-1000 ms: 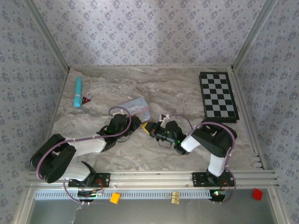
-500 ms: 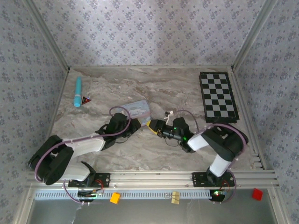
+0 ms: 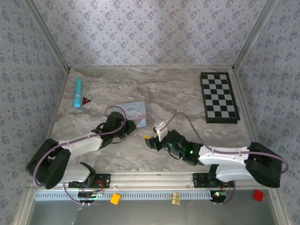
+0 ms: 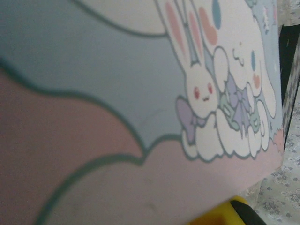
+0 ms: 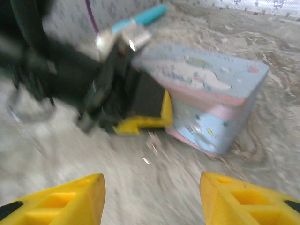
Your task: Unlock the padlock with the key
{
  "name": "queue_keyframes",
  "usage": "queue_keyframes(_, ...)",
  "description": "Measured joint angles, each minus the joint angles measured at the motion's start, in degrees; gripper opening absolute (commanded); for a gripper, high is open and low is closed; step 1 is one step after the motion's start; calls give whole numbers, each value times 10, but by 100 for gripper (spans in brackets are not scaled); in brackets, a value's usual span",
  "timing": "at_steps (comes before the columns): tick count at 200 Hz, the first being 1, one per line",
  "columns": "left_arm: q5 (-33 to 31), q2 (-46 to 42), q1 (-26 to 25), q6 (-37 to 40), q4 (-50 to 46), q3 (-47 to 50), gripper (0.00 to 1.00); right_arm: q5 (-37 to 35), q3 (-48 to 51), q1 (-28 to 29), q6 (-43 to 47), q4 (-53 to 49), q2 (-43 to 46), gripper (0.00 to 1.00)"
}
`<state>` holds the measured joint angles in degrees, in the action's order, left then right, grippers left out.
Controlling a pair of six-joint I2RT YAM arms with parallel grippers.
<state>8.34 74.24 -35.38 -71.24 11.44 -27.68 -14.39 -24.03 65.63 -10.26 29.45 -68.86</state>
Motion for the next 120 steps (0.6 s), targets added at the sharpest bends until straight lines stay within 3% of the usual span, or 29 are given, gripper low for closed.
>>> queue_keyframes(47,11,0,2,-4,-13,0,0,-70,11,54,181,91,-130,50)
queue_keyframes(120,16,-8,0,-4,-21,0,0,-104,-58,66,264,202,-266,41)
